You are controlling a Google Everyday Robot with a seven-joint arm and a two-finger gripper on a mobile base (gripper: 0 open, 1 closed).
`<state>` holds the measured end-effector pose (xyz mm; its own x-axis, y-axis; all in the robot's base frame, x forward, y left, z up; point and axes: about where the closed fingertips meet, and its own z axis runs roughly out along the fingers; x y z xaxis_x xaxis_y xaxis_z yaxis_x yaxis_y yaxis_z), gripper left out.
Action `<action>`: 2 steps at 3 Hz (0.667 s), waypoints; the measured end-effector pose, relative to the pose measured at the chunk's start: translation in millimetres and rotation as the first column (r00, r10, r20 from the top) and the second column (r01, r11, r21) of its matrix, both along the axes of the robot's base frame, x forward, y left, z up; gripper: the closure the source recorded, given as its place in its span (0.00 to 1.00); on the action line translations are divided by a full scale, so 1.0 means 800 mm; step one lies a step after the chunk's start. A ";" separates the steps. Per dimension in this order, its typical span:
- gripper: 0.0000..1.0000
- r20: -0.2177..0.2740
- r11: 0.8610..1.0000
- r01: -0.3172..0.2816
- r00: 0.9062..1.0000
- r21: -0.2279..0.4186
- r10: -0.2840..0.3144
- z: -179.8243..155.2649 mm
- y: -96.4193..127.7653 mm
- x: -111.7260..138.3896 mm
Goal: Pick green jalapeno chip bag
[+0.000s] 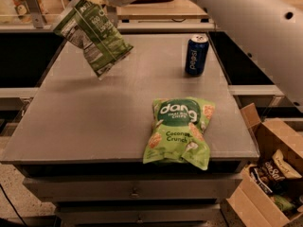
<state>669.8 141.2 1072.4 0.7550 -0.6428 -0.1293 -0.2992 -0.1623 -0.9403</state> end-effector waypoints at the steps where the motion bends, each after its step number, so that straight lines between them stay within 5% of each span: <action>1: 1.00 0.052 1.000 -0.015 0.999 0.013 0.014 0.039 -0.024 -0.022; 2: 1.00 0.060 1.000 -0.016 0.998 0.012 0.015 0.042 -0.027 -0.024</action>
Offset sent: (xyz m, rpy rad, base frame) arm -0.0163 -0.0178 0.0296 0.0122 -0.0491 0.0133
